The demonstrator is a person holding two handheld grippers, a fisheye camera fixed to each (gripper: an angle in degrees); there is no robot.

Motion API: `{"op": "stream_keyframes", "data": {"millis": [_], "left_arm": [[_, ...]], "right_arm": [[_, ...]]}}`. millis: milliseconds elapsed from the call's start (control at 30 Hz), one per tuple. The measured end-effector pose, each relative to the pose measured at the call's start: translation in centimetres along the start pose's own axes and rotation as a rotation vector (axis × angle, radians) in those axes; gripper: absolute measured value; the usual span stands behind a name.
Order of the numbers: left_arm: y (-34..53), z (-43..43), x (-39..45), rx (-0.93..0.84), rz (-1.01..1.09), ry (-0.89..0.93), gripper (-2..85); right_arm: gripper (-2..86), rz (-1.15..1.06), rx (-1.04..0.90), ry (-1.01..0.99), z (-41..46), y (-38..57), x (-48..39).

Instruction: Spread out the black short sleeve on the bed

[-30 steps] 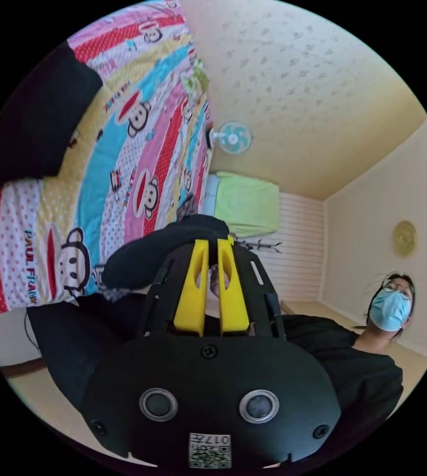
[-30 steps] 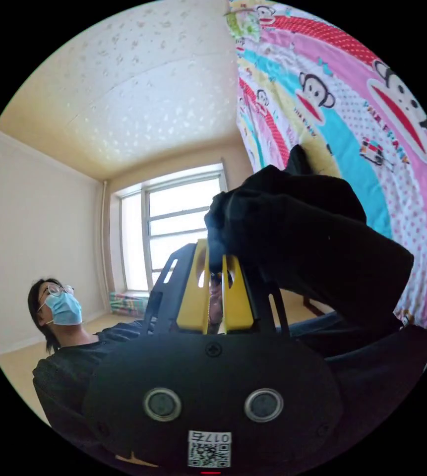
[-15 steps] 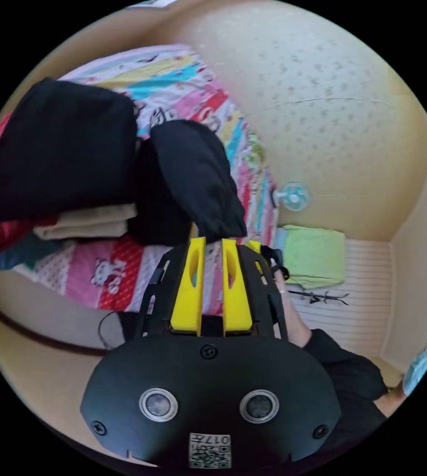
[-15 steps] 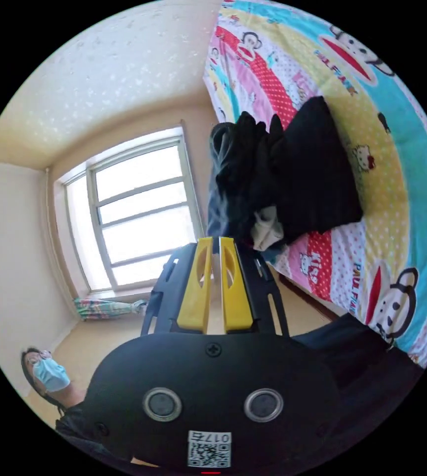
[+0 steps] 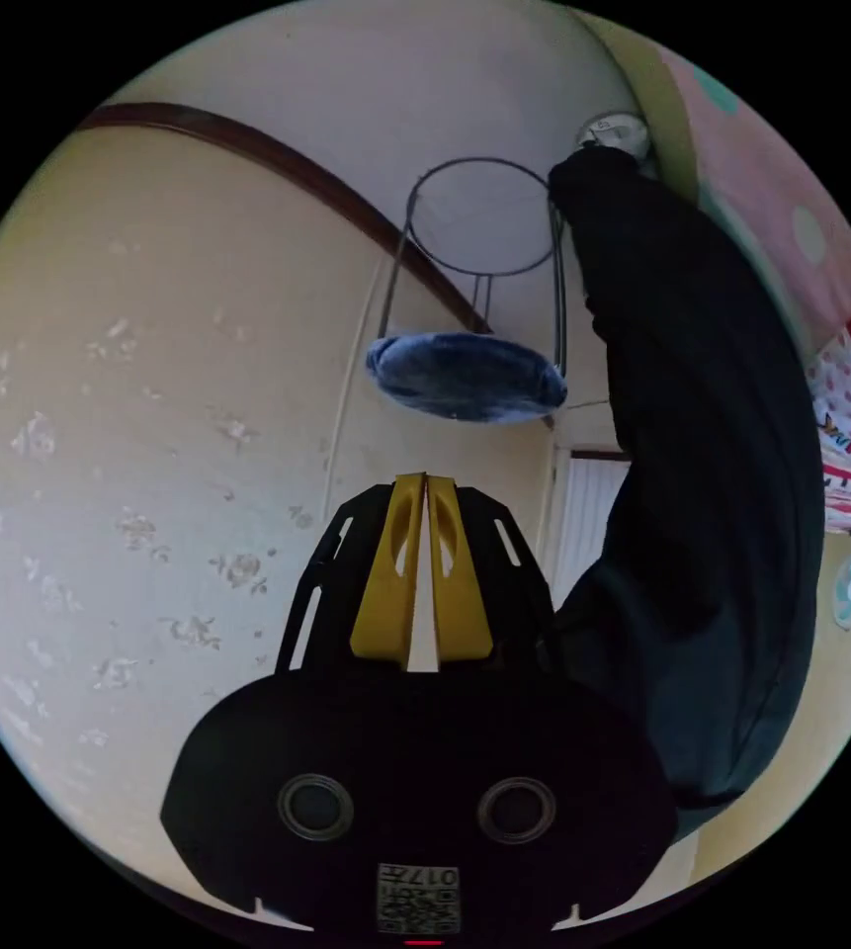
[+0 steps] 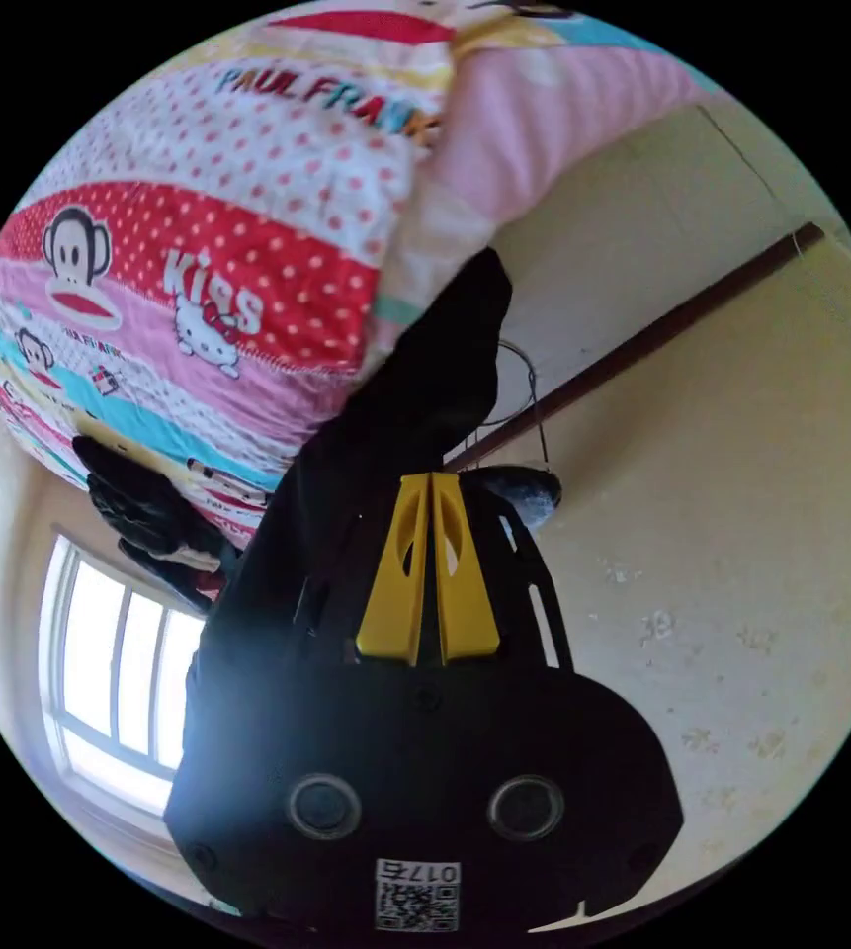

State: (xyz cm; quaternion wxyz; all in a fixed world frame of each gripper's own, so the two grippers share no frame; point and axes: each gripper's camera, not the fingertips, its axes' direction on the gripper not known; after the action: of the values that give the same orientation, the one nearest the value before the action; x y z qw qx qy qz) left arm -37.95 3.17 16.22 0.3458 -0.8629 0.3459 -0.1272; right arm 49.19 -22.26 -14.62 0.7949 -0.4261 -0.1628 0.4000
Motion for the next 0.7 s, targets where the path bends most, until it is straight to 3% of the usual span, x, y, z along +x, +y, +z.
{"op": "stream_keyframes", "data": {"millis": [67, 167, 333, 500, 700], "left_arm": [[0.6, -0.1, 1.9, 0.027, 0.025, 0.053, -1.0], [2.1, -1.9, 8.1, 0.132, 0.091, 0.071, -1.0], [7.4, -4.9, 26.0, 0.332, 0.338, 0.005, -1.0], [14.4, -3.0, 39.8, 0.464, 0.551, -0.116, -0.7], [18.4, 3.6, 45.3, 0.480, 0.486, -0.212, -0.5]], "right_arm": [[0.3, 0.006, 0.047, -0.116, -0.3, 1.0, 3.7], [0.3, 0.050, 0.018, -0.111, 1.0, 1.3, 6.8], [0.6, 0.050, -0.007, -0.070, 0.4, -1.2, 8.5], [1.2, -0.108, 0.183, -0.103, -8.2, -5.1, 7.3], [4.7, -0.331, 0.538, -0.012, -23.7, -7.6, 6.9]]}}
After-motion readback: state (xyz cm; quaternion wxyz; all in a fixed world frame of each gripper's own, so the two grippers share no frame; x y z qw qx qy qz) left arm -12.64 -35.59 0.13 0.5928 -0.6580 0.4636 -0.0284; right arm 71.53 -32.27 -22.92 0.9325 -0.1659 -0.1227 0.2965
